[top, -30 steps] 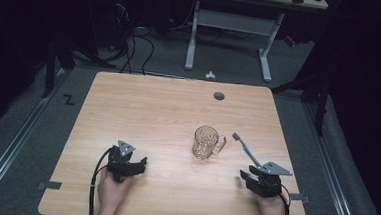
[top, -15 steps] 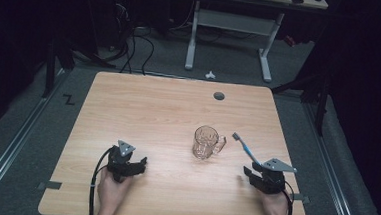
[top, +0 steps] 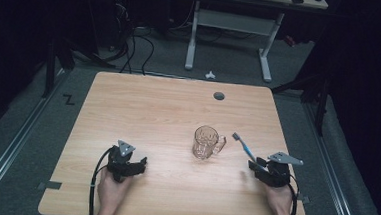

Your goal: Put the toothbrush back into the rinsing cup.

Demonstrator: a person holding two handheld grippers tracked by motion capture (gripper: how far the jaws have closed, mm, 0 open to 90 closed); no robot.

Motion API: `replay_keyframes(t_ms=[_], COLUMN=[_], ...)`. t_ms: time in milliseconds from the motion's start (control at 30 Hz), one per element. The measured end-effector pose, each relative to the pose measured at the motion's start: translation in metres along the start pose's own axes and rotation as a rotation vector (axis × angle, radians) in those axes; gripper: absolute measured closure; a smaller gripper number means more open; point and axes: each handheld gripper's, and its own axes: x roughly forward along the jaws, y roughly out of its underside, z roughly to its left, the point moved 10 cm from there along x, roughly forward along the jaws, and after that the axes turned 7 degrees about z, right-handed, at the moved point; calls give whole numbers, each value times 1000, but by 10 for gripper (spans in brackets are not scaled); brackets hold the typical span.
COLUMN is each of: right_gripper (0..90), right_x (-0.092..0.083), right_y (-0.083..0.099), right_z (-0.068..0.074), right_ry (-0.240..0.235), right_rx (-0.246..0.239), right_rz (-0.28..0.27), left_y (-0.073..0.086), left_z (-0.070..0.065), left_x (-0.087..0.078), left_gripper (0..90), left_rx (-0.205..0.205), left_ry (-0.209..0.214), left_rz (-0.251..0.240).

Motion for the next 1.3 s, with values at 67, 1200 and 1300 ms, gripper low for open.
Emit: replay_keyframes(t_ms=[67, 1200, 1300], right_gripper=[598, 639, 638], right_x=[0, 10, 10], right_y=[-1, -40, -43], right_z=[-2, -16, -16], right_ry=[0, 16, 15], right_rx=[4, -57, -53], right_rz=[3, 109, 113], left_y=[0, 0, 0], left_z=[0, 0, 0], left_x=[0, 0, 0], left_gripper=[211, 211, 211], left_rx=[0, 0, 0], left_ry=[0, 1, 1], left_rz=[0, 0, 0])
